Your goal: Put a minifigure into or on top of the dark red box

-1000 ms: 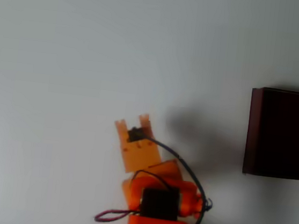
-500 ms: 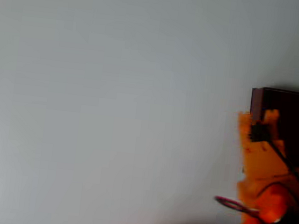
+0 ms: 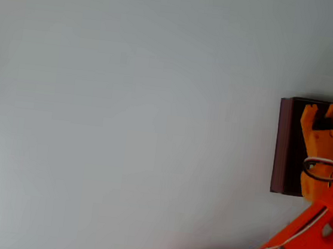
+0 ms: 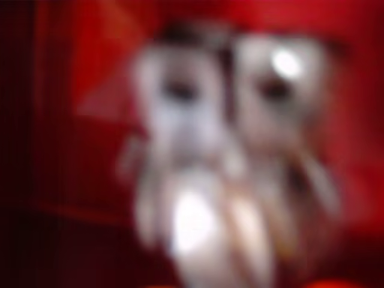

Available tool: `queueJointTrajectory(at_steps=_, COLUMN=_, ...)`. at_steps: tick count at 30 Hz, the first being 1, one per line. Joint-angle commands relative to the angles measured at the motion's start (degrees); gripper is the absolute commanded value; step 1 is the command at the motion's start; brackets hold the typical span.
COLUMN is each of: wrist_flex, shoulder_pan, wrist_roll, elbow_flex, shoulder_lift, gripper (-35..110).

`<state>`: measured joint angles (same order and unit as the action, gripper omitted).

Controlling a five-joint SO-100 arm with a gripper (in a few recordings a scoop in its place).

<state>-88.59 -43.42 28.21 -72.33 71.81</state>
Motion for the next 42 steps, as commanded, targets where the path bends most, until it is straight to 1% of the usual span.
queueJointTrajectory(at_steps=1, wrist_flex=0.09, shoulder_pan=1.85, wrist_roll=-1.32, elbow_flex=3.87, shoulder_lift=-0.18, gripper=18)
queueJointTrajectory(at_steps=5, wrist_flex=-2.37, shoulder_pan=2.20, wrist_roll=-2.29, elbow_flex=5.10, shoulder_lift=2.64, gripper=25)
queueJointTrajectory(at_steps=8, wrist_flex=-3.34, shoulder_pan=5.45, wrist_roll=-3.52, elbow_flex=1.32, shoulder_lift=12.30, gripper=17)
queueJointTrajectory(at_steps=12, wrist_flex=-5.36, shoulder_pan=14.59, wrist_roll=-4.31, elbow_flex=-5.98, shoulder_lift=30.50, gripper=15)
queueJointTrajectory(at_steps=14, wrist_flex=-6.86, shoulder_pan=21.45, wrist_roll=-5.27, elbow_flex=-9.23, shoulder_lift=39.55, gripper=14)
queueJointTrajectory(at_steps=17, wrist_flex=-10.20, shoulder_pan=35.51, wrist_roll=-8.17, elbow_flex=-13.71, shoulder_lift=50.62, gripper=13)
queueJointTrajectory(at_steps=20, wrist_flex=-10.99, shoulder_pan=53.17, wrist_roll=-7.91, elbow_flex=-20.92, shoulder_lift=58.80, gripper=5)
queueJointTrajectory(at_steps=22, wrist_flex=-10.99, shoulder_pan=65.74, wrist_roll=-5.89, elbow_flex=-25.75, shoulder_lift=61.17, gripper=5)
queueJointTrajectory(at_steps=25, wrist_flex=-5.98, shoulder_pan=81.30, wrist_roll=-3.08, elbow_flex=-34.10, shoulder_lift=63.02, gripper=6)
queueJointTrajectory(at_steps=27, wrist_flex=-1.32, shoulder_pan=88.95, wrist_roll=-2.64, elbow_flex=-39.64, shoulder_lift=64.16, gripper=6)
queueJointTrajectory(at_steps=31, wrist_flex=7.73, shoulder_pan=99.67, wrist_roll=-3.16, elbow_flex=-50.71, shoulder_lift=66.62, gripper=6)
queueJointTrajectory(at_steps=35, wrist_flex=16.87, shoulder_pan=107.23, wrist_roll=-3.34, elbow_flex=-61.96, shoulder_lift=66.53, gripper=7)
queueJointTrajectory(at_steps=42, wrist_flex=28.04, shoulder_pan=114.17, wrist_roll=1.58, elbow_flex=-76.64, shoulder_lift=71.02, gripper=7)
